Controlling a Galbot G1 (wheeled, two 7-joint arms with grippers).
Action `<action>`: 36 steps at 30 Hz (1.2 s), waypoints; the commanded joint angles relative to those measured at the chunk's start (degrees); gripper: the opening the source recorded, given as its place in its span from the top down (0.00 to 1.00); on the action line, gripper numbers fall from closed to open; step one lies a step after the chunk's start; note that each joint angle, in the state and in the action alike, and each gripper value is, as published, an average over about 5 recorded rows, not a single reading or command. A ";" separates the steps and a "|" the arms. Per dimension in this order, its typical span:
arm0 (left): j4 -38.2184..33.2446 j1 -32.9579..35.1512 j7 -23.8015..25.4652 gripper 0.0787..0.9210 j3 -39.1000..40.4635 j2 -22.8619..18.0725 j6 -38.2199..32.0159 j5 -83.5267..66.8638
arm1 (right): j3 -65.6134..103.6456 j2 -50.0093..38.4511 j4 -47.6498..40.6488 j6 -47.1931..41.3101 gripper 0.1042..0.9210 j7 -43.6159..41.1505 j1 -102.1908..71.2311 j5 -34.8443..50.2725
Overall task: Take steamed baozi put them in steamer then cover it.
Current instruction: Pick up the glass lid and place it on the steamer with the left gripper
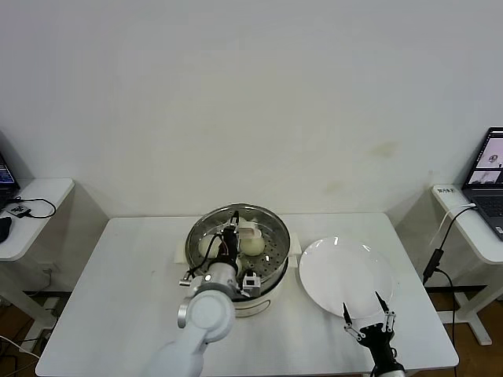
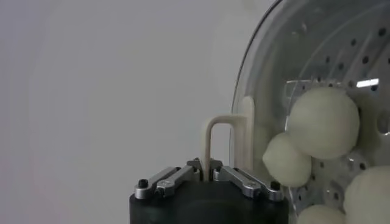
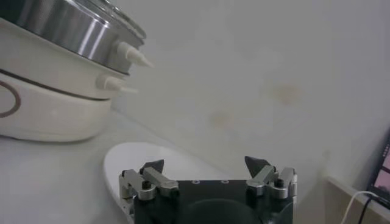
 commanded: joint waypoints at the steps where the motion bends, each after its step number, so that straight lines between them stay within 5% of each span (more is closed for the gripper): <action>1: 0.69 0.77 0.01 0.92 -0.48 -1.29 -0.11 1.30 | -0.12 -0.05 0.00 0.00 0.12 -0.13 0.02 0.23; 21: -0.28 2.72 -1.77 0.91 -2.48 -2.52 -0.84 0.55 | -0.76 -0.35 0.00 0.07 0.12 -0.46 -0.18 0.41; 30: -8.69 8.09 -3.04 0.62 -2.50 0.82 -1.04 -2.22 | -1.13 -0.40 -0.39 0.03 0.12 -0.48 -0.06 0.40; 36: -19.91 16.20 -8.49 0.42 -3.78 5.21 -3.15 -7.25 | -1.25 -0.93 -0.61 0.07 0.12 -0.47 -0.09 0.60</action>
